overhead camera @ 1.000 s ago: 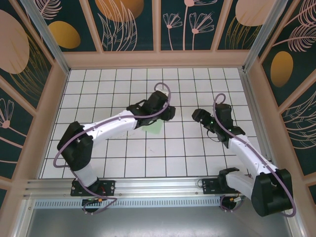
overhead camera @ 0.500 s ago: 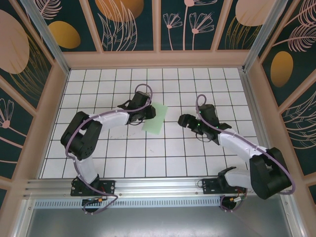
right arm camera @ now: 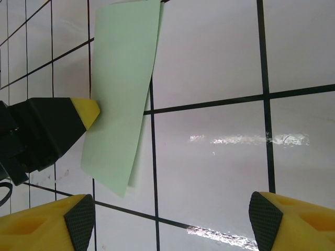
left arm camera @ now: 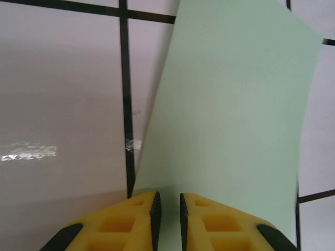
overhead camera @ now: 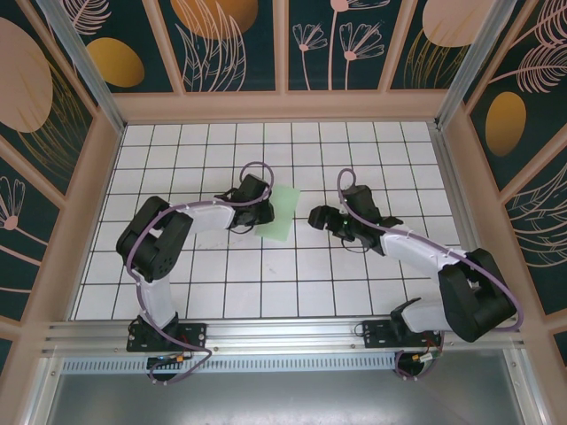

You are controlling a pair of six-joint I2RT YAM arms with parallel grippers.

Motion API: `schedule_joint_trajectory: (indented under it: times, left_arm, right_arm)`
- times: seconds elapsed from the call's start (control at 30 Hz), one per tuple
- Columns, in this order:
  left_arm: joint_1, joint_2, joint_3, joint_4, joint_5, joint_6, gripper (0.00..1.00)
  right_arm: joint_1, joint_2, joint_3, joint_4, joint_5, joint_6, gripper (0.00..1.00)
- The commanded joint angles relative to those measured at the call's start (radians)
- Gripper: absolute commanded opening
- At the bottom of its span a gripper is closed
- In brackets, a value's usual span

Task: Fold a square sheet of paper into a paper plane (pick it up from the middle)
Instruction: Move the paper to the center of the table.

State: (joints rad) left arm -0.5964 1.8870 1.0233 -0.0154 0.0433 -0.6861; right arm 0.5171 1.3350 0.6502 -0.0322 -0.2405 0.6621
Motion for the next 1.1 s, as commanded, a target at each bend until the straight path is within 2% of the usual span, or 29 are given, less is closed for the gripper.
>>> schedule_joint_trajectory:
  times: [0.0, 0.13, 0.43, 0.67, 0.9, 1.07]
  left_arm:
    - [0.001, 0.006, -0.044, -0.005, 0.000, -0.065, 0.23]
    - [-0.002, -0.030, -0.135, 0.052, 0.056, -0.135, 0.23]
    - [-0.023, -0.138, -0.264, 0.100, 0.075, -0.262, 0.20]
    - [-0.027, -0.137, -0.293, 0.127, 0.083, -0.279, 0.19]
    - [-0.028, -0.141, -0.289, 0.124, 0.081, -0.274, 0.19]
    - [-0.027, -0.144, -0.292, 0.124, 0.078, -0.269, 0.19]
  right_arm:
    - [0.017, 0.007, 0.020, 0.013, 0.005, 0.022, 0.80]
    - [0.024, 0.003, 0.018, 0.002, -0.002, 0.045, 0.80]
    - [0.169, 0.038, 0.005, 0.051, -0.039, 0.258, 0.75]
    - [0.234, 0.085, -0.002, 0.114, 0.009, 0.448, 0.67]
    - [0.259, 0.166, 0.037, 0.108, 0.030, 0.506, 0.56]
    - [0.262, 0.219, 0.074, 0.111, 0.004, 0.492, 0.50]
